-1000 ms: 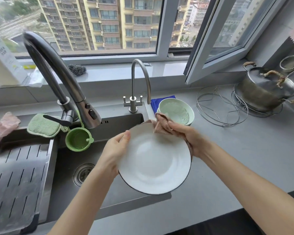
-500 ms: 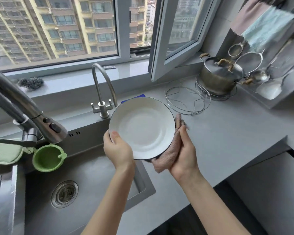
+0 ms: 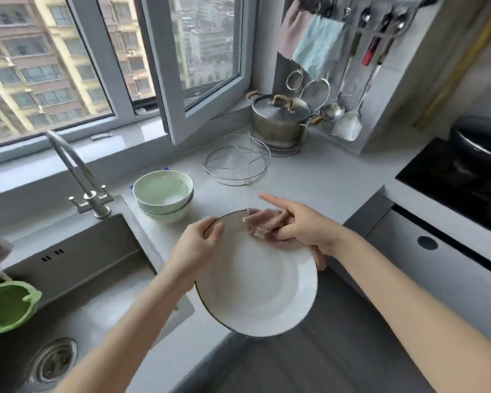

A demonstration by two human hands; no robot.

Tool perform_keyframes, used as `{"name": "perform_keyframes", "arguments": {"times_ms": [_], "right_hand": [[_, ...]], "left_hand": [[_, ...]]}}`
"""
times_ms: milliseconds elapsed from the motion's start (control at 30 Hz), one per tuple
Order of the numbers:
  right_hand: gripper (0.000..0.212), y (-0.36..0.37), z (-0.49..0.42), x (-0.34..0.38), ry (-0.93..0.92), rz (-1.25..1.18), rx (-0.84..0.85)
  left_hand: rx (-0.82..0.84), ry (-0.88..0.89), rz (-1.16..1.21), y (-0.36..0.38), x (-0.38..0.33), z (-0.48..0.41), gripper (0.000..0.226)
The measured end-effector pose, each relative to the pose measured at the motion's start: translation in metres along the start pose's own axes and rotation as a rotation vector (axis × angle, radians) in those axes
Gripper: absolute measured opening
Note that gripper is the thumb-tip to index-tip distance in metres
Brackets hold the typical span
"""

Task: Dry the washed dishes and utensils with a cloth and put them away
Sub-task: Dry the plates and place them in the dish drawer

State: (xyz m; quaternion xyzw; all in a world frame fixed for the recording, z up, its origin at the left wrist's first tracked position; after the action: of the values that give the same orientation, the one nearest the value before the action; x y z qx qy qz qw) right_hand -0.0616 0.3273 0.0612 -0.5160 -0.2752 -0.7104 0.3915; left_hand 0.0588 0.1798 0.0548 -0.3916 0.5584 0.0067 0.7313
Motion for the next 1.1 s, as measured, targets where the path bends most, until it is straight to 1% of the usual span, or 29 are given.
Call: {"name": "perform_keyframes", "arguments": {"times_ms": [33, 67, 133, 200, 267, 333, 367, 433, 500, 600, 633, 667, 700, 733, 800, 833, 867, 933, 967, 1000, 1033, 1067, 1100], "right_hand": [[0.075, -0.016, 0.016, -0.008, 0.039, 0.001, 0.0], [0.07, -0.032, 0.034, -0.015, 0.07, -0.055, -0.028], [0.059, -0.064, 0.079, -0.033, 0.103, -0.279, -0.101], [0.05, -0.088, 0.128, -0.053, 0.074, -0.537, -0.134], [0.04, -0.114, 0.175, -0.077, 0.061, -0.75, -0.26], [0.026, -0.145, 0.224, -0.104, 0.082, -0.816, -0.443], [0.021, -0.158, 0.249, -0.115, 0.084, -0.845, -0.5], [0.021, -0.178, 0.299, -0.133, 0.06, -0.909, -0.628], [0.025, -0.195, 0.343, -0.152, -0.048, -0.998, -0.764], [0.048, -0.218, 0.397, -0.178, -0.286, -0.957, -1.002], [0.052, -0.223, 0.415, -0.184, -0.345, -0.938, -1.062], [0.056, -0.227, 0.433, -0.19, -0.383, -0.907, -1.113], [0.062, -0.23, 0.45, -0.195, -0.394, -0.879, -1.154], [0.065, -0.235, 0.467, -0.202, -0.382, -0.866, -1.183], [0.068, -0.249, 0.504, -0.223, -0.353, -0.879, -1.225], [0.069, -0.257, 0.52, -0.23, -0.32, -0.846, -1.247], [0.069, -0.265, 0.536, -0.234, -0.279, -0.813, -1.259], [0.069, -0.282, 0.563, -0.237, -0.22, -0.769, -1.255], [0.068, -0.293, 0.575, -0.238, -0.197, -0.764, -1.238], [0.065, -0.303, 0.584, -0.237, -0.173, -0.755, -1.216], [0.062, -0.315, 0.592, -0.236, -0.151, -0.746, -1.197], [0.061, -0.328, 0.598, -0.235, -0.139, -0.745, -1.176], [0.06, -0.342, 0.604, -0.233, -0.14, -0.758, -1.154]], "left_hand": [[0.049, 0.02, -0.024, 0.018, -0.011, 0.007, 0.023], [0.072, 0.032, -0.04, 0.036, -0.02, 0.015, 0.021], [0.058, 0.037, -0.009, 0.072, -0.042, 0.035, 0.017], [0.068, 0.009, 0.093, 0.112, -0.061, 0.059, 0.018], [0.1, -0.024, 0.156, 0.154, -0.077, 0.083, 0.021], [0.142, -0.042, 0.24, 0.199, -0.096, 0.106, 0.026], [0.158, -0.048, 0.269, 0.221, -0.106, 0.119, 0.029], [0.138, -0.075, 0.318, 0.263, -0.127, 0.142, 0.034], [0.095, -0.14, 0.398, 0.306, -0.149, 0.171, 0.032], [0.029, -0.264, 0.493, 0.364, -0.181, 0.226, 0.025], [0.029, -0.292, 0.483, 0.38, -0.189, 0.245, 0.024], [0.065, -0.295, 0.465, 0.394, -0.195, 0.262, 0.023], [0.138, -0.274, 0.442, 0.406, -0.201, 0.276, 0.021], [0.244, -0.23, 0.409, 0.418, -0.205, 0.284, 0.019], [0.515, -0.109, 0.282, 0.443, -0.21, 0.284, 0.012], [0.64, -0.013, 0.181, 0.456, -0.217, 0.279, 0.011], [0.728, 0.128, 0.041, 0.469, -0.228, 0.271, 0.011], [0.791, 0.496, -0.274, 0.496, -0.264, 0.259, 0.011], [0.805, 0.676, -0.388, 0.511, -0.285, 0.257, 0.013], [0.849, 0.816, -0.458, 0.527, -0.305, 0.259, 0.013], [0.908, 0.919, -0.493, 0.543, -0.322, 0.263, 0.015], [0.965, 0.984, -0.496, 0.56, -0.336, 0.267, 0.018], [1.004, 1.008, -0.468, 0.576, -0.347, 0.27, 0.021]]}}
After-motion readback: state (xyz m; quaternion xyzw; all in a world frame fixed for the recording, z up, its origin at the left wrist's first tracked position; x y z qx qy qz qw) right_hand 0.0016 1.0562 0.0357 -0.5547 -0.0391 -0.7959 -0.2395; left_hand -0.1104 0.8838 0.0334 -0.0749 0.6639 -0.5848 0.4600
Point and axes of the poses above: each hand's wrist, its own z-axis away from the middle knuckle, its own y-axis out of the palm, x = y × z, the point moved 5 cm from there along -z, towards the middle knuckle, and after that the axes turned 13 degrees about -z, right-handed, at the moved point
